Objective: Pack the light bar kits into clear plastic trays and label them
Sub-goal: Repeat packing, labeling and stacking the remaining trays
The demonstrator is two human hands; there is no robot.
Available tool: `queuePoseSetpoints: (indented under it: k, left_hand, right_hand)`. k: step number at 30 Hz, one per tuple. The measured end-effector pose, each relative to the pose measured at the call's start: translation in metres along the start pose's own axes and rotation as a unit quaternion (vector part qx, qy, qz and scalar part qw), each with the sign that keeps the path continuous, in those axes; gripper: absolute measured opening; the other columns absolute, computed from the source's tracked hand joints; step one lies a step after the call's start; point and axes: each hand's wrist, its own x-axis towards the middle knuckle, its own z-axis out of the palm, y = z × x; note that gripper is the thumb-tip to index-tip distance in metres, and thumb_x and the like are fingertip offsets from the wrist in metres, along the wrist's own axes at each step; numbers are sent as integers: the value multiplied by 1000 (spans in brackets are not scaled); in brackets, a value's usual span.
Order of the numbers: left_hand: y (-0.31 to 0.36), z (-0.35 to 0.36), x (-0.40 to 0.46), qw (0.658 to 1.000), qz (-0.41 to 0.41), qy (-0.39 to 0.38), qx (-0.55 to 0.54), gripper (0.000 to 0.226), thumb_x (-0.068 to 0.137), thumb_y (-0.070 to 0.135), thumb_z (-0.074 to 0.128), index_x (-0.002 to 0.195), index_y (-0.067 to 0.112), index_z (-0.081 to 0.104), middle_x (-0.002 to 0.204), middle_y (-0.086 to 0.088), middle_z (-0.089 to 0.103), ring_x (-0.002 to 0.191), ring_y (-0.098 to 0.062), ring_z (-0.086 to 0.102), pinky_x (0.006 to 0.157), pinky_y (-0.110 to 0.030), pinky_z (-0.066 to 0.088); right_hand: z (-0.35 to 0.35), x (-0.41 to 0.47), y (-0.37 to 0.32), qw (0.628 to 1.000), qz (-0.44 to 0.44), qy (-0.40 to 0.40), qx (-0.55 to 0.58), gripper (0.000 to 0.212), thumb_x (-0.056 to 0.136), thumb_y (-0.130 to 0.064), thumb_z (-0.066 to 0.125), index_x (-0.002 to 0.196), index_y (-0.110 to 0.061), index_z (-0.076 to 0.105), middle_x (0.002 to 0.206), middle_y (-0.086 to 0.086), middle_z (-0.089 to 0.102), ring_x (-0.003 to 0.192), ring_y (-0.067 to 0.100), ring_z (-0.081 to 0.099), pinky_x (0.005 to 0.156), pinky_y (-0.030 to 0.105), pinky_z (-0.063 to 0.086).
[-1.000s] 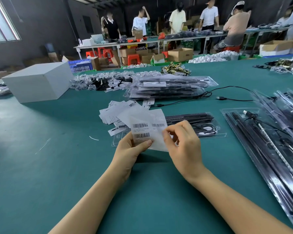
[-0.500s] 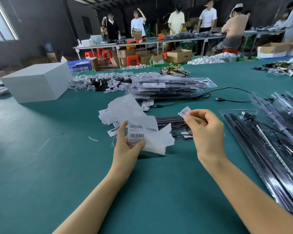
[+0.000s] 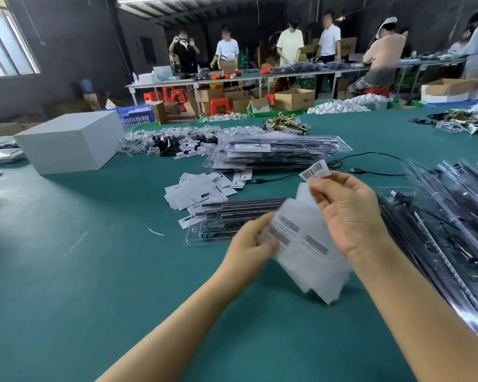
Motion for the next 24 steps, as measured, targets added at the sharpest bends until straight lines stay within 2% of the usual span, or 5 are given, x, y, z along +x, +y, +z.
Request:
queuePoseSetpoints:
  k: [4,13,17,20,24]
  left_hand:
    - [-4,36,10,977,-41,-69,197,50,84,8,57,132,20,53,121,-1,59,112,-18,56,92,-23,43]
    - [-15,64,7,938,122,-85,313,15,79,-8,48,89,-8,60,95,-23,56,88,-35,47,76,-34,37]
    - [-22,56,10,961,76,-50,263,16,77,1,53,75,-10,65,86,-23,61,85,-33,52,70,-32,38]
    - [-24,42,13,979,9,38,200,12,82,13,64,85,11,75,92,-2,69,91,-9,59,80,-16,44]
    - [-32,4,20,973,-87,211,32,10,86,19,69,85,14,60,78,-5,67,64,-12,68,68,-34,59]
  right_hand:
    - [7,4,-4,998,49,-25,13,9,86,1,62,80,-5,61,76,10,71,76,19,69,70,23,56]
    - [19,45,42,969,236,-72,-32,4,89,-5,61,92,-2,61,80,14,73,70,21,71,66,31,60]
    - [7,53,72,966,254,-39,13,6,87,-11,66,85,-6,63,76,10,70,62,18,68,61,30,59]
    - [-4,58,78,974,219,-40,42,6,89,-7,61,85,-4,63,79,13,71,66,18,68,64,29,59]
    - [-9,49,83,981,182,-46,42,12,85,1,61,76,-2,69,71,9,70,68,16,64,67,23,58]
